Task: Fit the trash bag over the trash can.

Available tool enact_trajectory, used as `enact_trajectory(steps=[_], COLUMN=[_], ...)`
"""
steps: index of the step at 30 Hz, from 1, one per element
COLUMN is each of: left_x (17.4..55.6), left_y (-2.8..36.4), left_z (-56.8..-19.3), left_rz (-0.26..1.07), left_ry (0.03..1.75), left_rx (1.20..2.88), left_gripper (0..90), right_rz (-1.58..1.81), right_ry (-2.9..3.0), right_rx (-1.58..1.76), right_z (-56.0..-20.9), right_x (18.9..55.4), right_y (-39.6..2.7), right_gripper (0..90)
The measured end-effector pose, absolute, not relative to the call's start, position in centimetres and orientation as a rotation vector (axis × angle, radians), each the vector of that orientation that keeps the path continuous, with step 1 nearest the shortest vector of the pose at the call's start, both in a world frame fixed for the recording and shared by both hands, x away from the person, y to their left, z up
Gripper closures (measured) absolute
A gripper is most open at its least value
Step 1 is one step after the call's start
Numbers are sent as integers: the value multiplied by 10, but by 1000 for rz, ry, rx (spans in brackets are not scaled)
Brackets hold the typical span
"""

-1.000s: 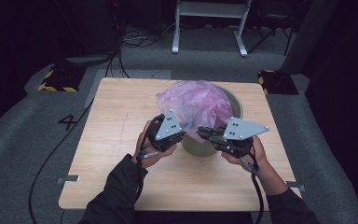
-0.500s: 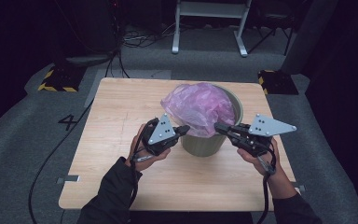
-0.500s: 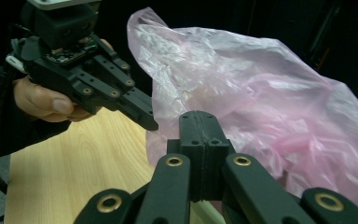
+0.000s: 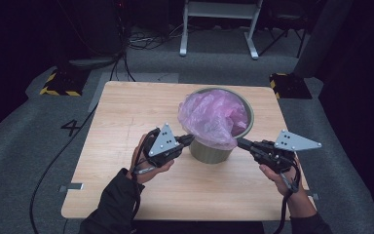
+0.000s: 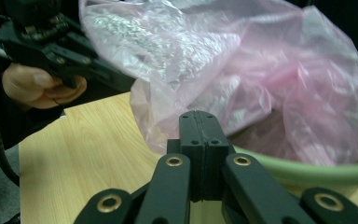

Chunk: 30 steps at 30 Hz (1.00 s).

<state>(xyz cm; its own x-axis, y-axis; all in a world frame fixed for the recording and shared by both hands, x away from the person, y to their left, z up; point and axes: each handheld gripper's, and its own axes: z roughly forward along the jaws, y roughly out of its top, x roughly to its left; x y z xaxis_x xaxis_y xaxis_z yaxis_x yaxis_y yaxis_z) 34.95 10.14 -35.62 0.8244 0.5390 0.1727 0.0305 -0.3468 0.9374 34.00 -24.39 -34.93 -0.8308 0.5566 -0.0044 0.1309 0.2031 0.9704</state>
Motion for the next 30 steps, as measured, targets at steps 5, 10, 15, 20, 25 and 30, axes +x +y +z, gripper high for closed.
enact_trajectory(steps=[5, 10, 15, 20, 25, 30], left_x=[355, 372, 396, 408, 407, 406], left_y=[111, 121, 126, 122, 116, 114], left_z=[-353, -355, -361, -364, -365, -366], left_rz=[569, 550, 490, 427, 446, 447], left_ry=[509, 626, 686, 676, 679, 651], left_rx=[1809, 1766, 1749, 1767, 1796, 1820], left_gripper=[537, 314, 228, 226, 443, 708], right_rz=[1676, 1657, 1655, 1640, 1621, 1601], right_ry=[2130, 2135, 2140, 2158, 2174, 2181], right_rx=[672, 685, 692, 688, 694, 695], right_z=[-356, -363, -366, -370, -378, -384], right_x=[341, 340, 342, 343, 344, 344], right_y=[-250, -257, -261, -266, -270, -272], right_gripper=[900, 900, 900, 900, 882, 839])
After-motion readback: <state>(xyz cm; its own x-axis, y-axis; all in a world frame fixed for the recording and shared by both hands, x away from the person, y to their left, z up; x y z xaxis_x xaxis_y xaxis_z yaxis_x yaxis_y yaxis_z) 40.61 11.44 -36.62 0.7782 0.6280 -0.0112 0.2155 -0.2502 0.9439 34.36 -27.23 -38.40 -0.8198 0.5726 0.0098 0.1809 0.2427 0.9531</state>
